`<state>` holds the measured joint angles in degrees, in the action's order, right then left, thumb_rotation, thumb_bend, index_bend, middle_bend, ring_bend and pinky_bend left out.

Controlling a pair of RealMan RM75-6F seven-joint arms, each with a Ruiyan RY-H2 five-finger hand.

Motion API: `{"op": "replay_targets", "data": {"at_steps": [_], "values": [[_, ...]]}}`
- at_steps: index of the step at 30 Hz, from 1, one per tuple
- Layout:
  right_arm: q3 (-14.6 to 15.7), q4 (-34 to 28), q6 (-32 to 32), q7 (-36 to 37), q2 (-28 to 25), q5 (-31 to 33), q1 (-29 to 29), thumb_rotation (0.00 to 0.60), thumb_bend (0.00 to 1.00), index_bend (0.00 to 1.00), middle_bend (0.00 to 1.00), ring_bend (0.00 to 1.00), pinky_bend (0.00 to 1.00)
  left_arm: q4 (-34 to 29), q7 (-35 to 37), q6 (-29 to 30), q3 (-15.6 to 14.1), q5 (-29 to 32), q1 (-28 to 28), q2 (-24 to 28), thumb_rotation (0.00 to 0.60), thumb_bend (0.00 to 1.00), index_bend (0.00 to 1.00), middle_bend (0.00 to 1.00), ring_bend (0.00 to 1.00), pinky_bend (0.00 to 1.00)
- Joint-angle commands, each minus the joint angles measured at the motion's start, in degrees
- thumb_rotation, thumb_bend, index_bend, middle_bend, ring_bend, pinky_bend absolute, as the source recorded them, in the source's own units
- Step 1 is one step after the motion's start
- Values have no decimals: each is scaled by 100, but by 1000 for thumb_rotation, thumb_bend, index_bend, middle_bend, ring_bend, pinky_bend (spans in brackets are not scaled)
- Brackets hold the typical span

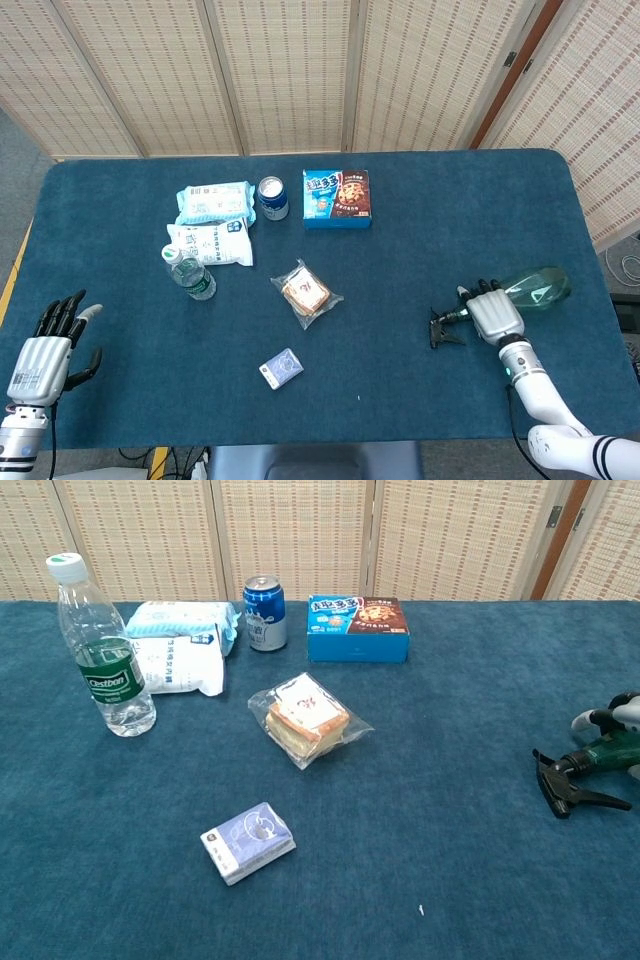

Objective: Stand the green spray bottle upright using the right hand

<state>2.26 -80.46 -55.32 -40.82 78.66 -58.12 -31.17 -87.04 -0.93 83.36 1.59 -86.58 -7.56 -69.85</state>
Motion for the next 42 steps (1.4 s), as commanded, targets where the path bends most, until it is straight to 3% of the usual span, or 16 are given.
{"op": "replay_targets", "data": {"at_steps": [1,17,42], "values": [[-9,-41,-27,15,-23,-32,6,600,415,184,329,144,230,13,23,-15,8,13,-7,3,600,437,152,0,0,0],[-165,-758,-398,193,-441,-369,52,600,416,193,340,155,238,-179,-81,-85,52,70,-52,135,600,437,152,0,0,0],[-301,-2109,-1101,-349,-1166,-526,134,600,420,206,355,172,255,-341,-123,-102,47,65,-66,229,600,438,151,0,0,0]]}}
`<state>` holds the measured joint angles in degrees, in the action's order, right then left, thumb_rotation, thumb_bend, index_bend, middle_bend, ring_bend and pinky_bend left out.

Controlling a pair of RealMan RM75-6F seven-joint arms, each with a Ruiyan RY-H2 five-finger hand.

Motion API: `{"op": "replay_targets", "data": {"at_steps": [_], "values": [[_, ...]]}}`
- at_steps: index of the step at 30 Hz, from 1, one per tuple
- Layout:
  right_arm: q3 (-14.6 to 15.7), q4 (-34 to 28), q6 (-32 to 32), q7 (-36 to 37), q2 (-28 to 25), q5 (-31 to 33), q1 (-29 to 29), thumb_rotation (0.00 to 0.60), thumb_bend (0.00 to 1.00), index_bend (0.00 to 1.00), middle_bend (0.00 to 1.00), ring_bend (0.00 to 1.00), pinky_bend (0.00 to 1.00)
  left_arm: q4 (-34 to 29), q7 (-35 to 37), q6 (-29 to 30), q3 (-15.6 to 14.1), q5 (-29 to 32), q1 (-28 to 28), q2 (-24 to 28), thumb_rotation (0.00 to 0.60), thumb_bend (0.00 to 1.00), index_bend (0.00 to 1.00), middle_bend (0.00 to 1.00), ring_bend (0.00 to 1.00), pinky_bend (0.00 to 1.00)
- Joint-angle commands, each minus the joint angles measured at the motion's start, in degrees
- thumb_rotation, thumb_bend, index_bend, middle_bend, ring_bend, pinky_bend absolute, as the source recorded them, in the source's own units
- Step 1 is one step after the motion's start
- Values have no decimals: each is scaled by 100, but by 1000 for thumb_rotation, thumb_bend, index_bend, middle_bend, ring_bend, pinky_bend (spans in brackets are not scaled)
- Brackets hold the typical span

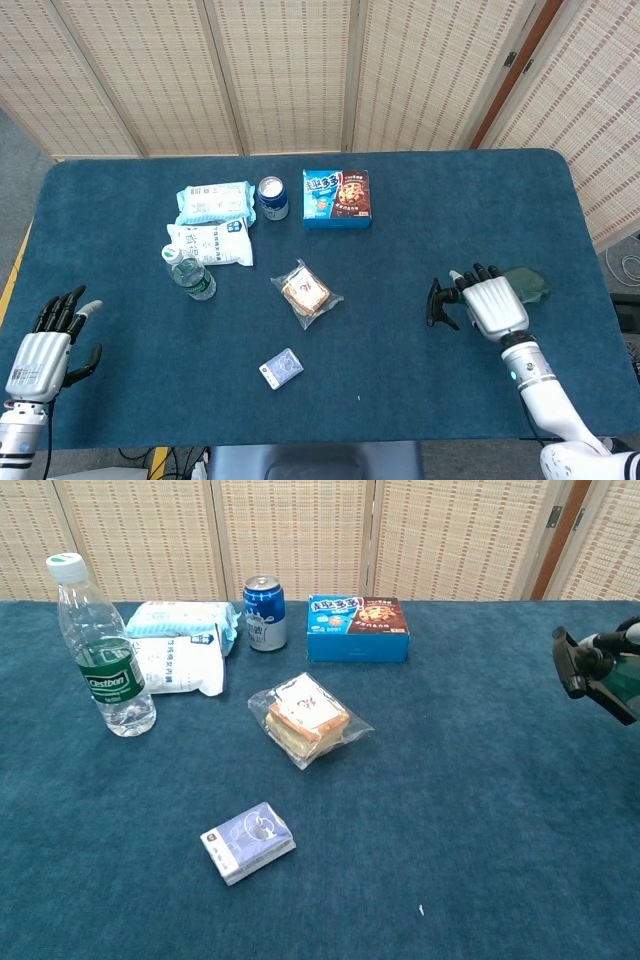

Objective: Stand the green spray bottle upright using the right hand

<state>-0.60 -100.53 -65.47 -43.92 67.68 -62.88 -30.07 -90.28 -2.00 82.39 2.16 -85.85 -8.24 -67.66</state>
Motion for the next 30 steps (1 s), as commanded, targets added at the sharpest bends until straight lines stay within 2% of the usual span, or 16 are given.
{"op": "replay_targets", "data": {"at_steps": [1,7,15,24,30], "values": [[-18,-144,-128,-60,-89,-69,36,600,420,206,355,172,255,-22,-26,-12,-17,-10,1,14,600,438,152,0,0,0],[-76,-423,-413,118,-219,-269,165,600,420,206,355,173,256,-56,-72,-92,-23,32,-22,76,600,437,151,0,0,0],[-124,-346,-750,1081,-263,-689,499,600,420,206,355,173,257,-139,-111,-180,-29,40,-65,211,600,438,151,0,0,0],[-228,-199,-1339,2938,-331,-1347,1034,600,419,206,356,173,257,-130,-4,-253,-25,108,-78,295,600,437,151,0,0,0],[-236,-66,-1315,3974,-384,-1560,1206,600,418,206,355,173,257,-159,-125,-324,-47,129,-103,291,600,438,152,0,0,0]]}}
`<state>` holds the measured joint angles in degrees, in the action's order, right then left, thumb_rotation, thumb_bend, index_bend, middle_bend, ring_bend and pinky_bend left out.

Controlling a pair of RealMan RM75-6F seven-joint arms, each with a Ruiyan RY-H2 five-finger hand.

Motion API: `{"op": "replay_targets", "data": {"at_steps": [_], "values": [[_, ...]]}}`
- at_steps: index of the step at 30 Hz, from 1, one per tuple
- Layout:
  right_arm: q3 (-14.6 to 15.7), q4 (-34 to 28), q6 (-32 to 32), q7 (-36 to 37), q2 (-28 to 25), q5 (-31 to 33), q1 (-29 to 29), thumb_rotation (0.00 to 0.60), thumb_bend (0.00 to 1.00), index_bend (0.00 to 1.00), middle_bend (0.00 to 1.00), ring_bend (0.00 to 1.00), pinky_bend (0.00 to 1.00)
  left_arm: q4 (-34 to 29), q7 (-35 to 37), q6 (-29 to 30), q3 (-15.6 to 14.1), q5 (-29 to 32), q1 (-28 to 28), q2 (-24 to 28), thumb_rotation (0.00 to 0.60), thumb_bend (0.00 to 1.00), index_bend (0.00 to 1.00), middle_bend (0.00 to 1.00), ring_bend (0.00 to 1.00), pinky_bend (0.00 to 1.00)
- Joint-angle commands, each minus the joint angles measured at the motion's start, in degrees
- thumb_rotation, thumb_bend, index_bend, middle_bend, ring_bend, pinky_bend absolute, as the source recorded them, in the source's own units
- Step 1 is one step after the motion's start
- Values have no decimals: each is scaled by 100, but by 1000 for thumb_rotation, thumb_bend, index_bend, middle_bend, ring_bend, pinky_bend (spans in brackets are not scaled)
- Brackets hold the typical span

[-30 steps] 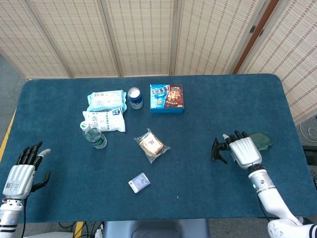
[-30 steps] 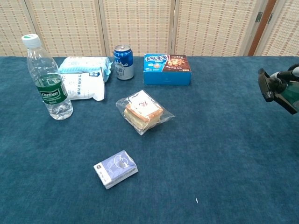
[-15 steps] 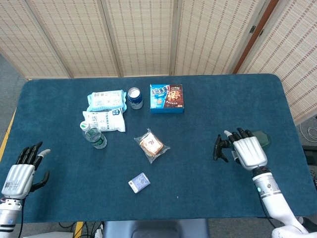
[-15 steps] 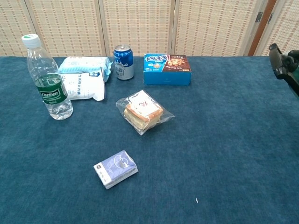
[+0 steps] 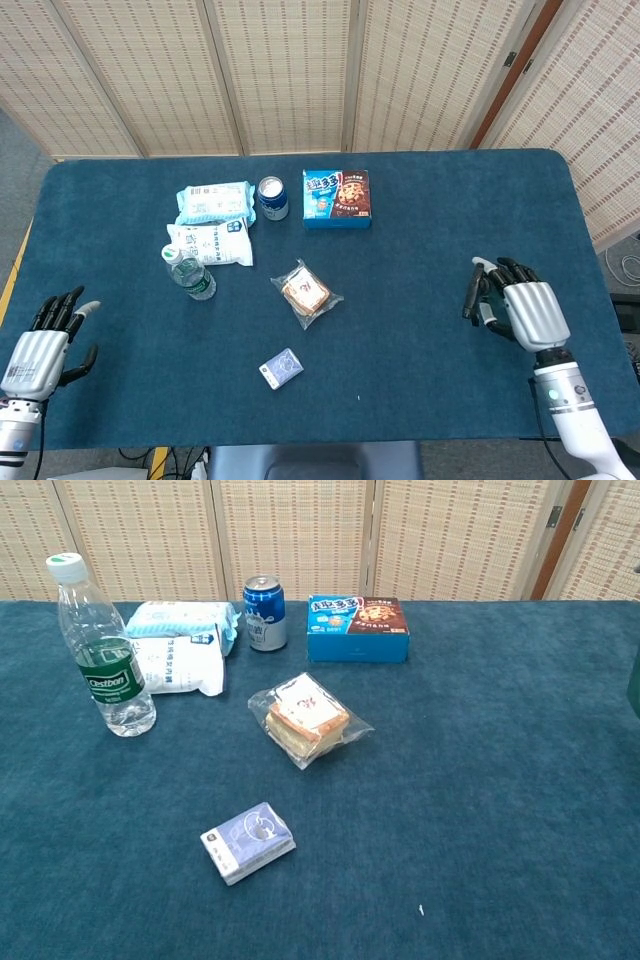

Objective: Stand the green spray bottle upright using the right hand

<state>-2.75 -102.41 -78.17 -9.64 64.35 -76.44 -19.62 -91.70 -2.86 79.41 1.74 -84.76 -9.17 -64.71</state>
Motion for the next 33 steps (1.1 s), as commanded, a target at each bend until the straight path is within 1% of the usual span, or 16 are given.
{"op": "replay_targets", "data": {"at_steps": [1,7,17,20,28,33], "values": [[-25,151,-42,656,-59,-233,178,600,418,206,356,173,257,-26,-59,-41,-6,31,-13,-5,600,438,152,0,0,0],[-89,378,-167,1338,0,-424,317,600,417,206,355,173,257,-89,-198,-80,0,67,-38,-10,600,438,151,0,0,0],[-242,920,-531,2922,297,-734,560,600,412,206,355,173,257,-189,-277,-68,22,63,-67,21,600,437,151,0,0,0],[-286,1134,-641,3300,434,-782,624,600,411,206,355,173,257,-164,-280,-94,12,78,-71,13,600,437,152,0,0,0],[-301,1694,-658,3865,805,-743,750,600,412,206,355,173,257,-81,-204,-106,-11,80,-63,-8,600,437,152,0,0,0],[-298,2118,-655,4485,1070,-744,833,600,412,206,355,173,257,-71,-259,-127,-29,60,-77,-35,600,437,151,0,0,0]]}}
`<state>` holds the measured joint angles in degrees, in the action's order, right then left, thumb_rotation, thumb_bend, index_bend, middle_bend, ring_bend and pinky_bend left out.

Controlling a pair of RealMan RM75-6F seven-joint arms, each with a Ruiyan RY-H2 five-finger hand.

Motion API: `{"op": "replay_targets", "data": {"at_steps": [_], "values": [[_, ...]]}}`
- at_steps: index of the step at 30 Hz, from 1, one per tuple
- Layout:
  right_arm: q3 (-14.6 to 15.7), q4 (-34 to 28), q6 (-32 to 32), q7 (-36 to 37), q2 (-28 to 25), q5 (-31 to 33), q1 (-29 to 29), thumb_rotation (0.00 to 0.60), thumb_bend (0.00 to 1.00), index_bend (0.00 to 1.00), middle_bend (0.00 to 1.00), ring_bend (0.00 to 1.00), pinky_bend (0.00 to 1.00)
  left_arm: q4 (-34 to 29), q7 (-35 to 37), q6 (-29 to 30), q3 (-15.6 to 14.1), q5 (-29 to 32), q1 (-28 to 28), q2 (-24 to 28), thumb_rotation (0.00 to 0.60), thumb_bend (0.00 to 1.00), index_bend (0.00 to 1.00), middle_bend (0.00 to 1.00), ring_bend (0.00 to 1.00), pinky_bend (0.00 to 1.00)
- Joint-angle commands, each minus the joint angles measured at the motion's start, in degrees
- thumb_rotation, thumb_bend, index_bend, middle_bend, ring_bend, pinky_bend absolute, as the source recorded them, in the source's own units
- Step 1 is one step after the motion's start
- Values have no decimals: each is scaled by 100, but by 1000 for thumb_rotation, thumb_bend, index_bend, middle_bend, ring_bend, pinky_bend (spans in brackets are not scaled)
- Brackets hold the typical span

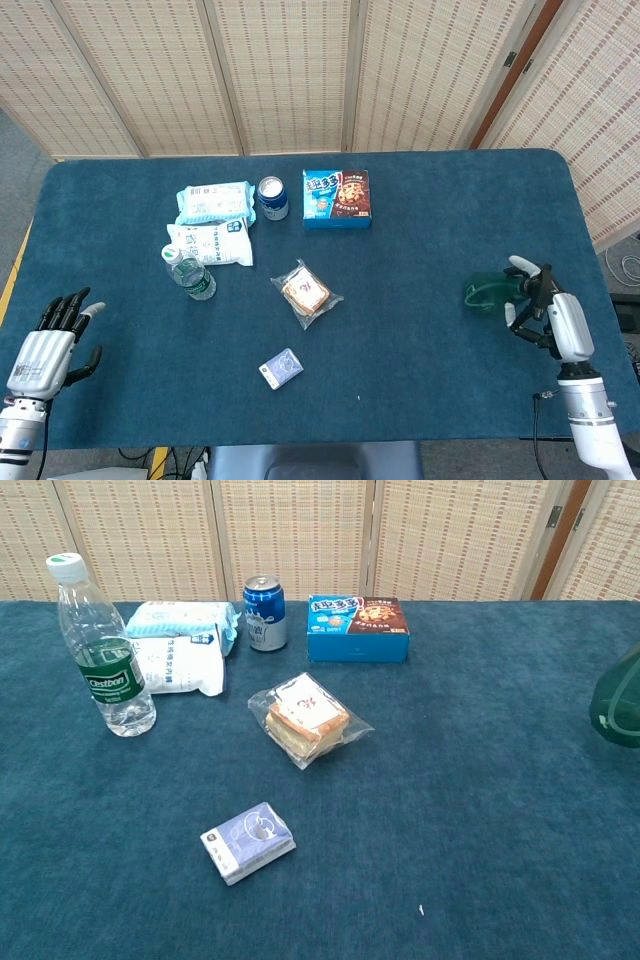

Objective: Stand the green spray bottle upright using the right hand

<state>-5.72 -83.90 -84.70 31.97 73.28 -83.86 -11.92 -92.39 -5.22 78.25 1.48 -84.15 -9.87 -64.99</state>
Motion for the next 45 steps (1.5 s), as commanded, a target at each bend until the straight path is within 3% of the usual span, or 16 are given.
{"op": "replay_targets", "data": {"at_steps": [1,29,45], "values": [[-2,343,-5,403,218,-9,73,600,412,206,355,173,257,-7,-40,-16,-6,-4,-11,-8,600,437,152,0,0,0],[-266,1550,891,1159,754,322,-157,600,412,206,355,173,257,126,-184,-186,-56,61,-79,-143,600,437,151,0,0,0],[-289,1597,875,1241,716,247,-140,600,388,206,340,174,256,99,-241,-191,-59,83,-87,-150,600,437,152,0,0,0]]}}
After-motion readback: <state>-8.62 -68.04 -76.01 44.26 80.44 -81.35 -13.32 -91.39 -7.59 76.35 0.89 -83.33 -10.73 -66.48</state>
